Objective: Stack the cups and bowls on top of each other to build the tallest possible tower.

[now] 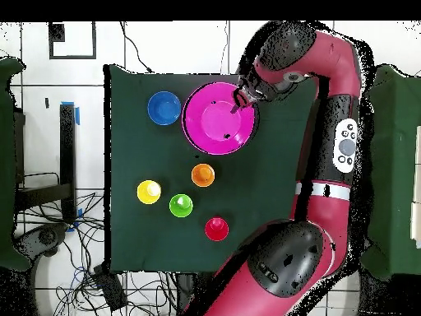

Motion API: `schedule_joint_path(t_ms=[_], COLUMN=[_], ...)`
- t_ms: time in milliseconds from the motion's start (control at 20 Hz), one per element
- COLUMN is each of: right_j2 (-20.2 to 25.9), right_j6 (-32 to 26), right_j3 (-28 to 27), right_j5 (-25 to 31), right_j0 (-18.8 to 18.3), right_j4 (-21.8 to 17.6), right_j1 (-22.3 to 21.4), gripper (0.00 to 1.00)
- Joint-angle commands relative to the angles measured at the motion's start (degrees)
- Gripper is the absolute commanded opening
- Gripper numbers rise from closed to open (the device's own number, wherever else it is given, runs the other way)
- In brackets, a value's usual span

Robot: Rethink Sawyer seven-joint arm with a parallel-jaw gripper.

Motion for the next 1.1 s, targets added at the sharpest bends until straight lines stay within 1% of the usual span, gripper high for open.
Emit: schedule_joint_path(t_ms=[50, 600, 750, 850, 1000, 1100], right_j2=[-3.15, -2.88, -2.04, -1.09, 0.12, 1.1], right_j6=[-11.23, -11.36, -11.59, -11.79, -11.96, -12.84], right_j3=[-3.63, -3.65, -4.94, -6.35, -8.95, -10.03], right_j5=[4.79, 4.91, 5.47, 5.18, 7.78, 8.54], right_j0=[1.92, 1.71, 2.1, 2.46, 3.47, 3.83], right_j4=[-6.34, -6.19, -6.73, -7.44, -9.77, -11.01], right_j1=[2.18, 2.19, 2.26, 2.42, 2.5, 2.6], gripper=[1.0, 1.0, 1.0, 1.0, 1.0, 1.0])
